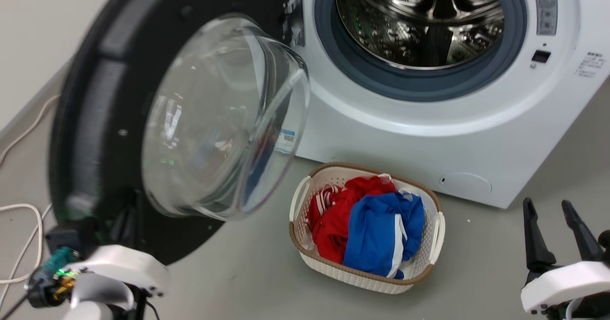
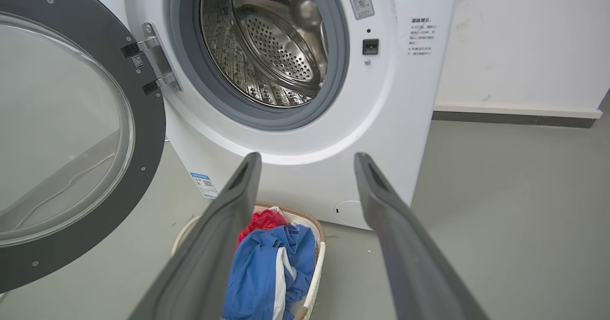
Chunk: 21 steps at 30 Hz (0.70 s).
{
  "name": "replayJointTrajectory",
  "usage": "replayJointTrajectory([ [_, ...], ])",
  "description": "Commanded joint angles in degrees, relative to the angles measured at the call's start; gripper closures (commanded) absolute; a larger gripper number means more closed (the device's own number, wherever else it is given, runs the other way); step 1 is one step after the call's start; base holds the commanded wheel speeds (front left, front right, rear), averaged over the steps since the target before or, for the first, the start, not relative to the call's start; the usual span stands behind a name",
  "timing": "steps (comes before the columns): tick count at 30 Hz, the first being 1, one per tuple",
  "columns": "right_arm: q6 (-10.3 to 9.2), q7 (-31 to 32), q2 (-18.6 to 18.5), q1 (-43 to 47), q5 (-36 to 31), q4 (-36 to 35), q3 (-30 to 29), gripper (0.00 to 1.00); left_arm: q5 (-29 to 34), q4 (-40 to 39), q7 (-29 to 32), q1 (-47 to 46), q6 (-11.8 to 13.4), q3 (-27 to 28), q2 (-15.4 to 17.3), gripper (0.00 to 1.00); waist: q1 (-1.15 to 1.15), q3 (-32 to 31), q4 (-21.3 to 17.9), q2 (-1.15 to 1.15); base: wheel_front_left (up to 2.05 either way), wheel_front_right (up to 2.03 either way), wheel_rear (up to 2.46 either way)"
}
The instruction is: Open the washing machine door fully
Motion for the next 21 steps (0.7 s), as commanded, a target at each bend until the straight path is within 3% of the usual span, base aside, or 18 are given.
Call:
replayJointTrajectory([
  [1,0.01,0.2,-0.7,-1.2,-0.4,-0.6,-0.2,0.0,-0.8,2.1,-1.2,-2.3,-0.4,1.8,0.8,1.0,0.0,1.6,-0.8,0.0,0.0,0.0,0.0],
  [13,0.01,1.6,-2.3,-4.2,-0.5,-2.3,0.1,0.0,-4.1,19.6,-8.1,-14.1,-4.3,7.6,3.4,1.0,0.0,6.8,-3.7,0.0,0.0,0.0,0.0],
  [21,0.01,1.3,-1.7,-3.9,-0.7,-1.7,-0.2,0.0,-3.7,25.4,-10.4,-16.0,-5.5,9.0,3.9,1.0,0.0,6.4,-4.3,0.0,0.0,0.0,0.0],
])
